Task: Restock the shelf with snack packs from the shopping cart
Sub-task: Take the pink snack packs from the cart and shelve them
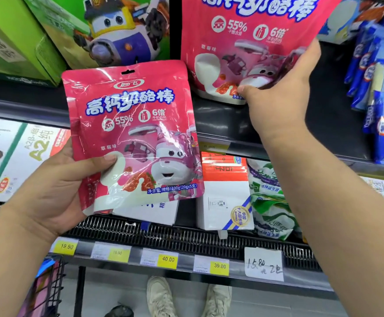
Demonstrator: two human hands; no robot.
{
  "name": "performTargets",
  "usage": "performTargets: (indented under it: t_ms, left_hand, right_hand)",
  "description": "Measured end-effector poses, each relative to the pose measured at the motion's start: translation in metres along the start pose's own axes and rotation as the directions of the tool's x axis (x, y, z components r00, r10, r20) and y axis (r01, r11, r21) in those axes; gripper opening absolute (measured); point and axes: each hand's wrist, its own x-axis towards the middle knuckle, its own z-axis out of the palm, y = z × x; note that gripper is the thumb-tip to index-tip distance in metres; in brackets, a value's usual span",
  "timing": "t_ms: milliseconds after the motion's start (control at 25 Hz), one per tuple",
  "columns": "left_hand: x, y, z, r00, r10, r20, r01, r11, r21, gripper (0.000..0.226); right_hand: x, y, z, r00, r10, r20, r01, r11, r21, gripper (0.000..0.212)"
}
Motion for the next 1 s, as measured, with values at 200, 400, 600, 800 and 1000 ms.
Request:
performTargets:
  t_ms: [200,400,600,800,1000]
  left_hand:
    - [-0.004,0.001,0.005,0.999,-0.013,0.047,0.014,1.000,-0.014,0.053]
    - [-0.003,0.004,0.012,0.998,0.003,0.064,-0.002,1.000,-0.011,0.048]
    - [0.001,0.007,0.016,0.997,0.018,0.073,-0.020,1.000,0.021,0.048]
    - [0.001,0.011,0.021,0.996,0.015,0.084,-0.016,1.000,0.011,0.053]
    - [0.002,0.013,0.040,0.986,0.012,0.164,-0.016,1.000,0.018,0.050]
  right_hand:
    - [0.013,0.002,0.012,0.999,0.032,-0.007,-0.032,0.999,0.007,0.100]
    - [0.025,0.004,0.020,0.999,0.051,-0.019,-0.051,0.999,-0.004,0.101]
    - [0.032,0.003,0.024,0.997,0.063,-0.036,-0.063,0.998,0.005,0.103]
    - [0.020,0.001,0.005,0.990,0.120,0.076,-0.124,0.991,0.056,0.110]
    - [-0.017,-0.012,-0.022,0.928,0.369,0.050,-0.364,0.871,0.329,0.101]
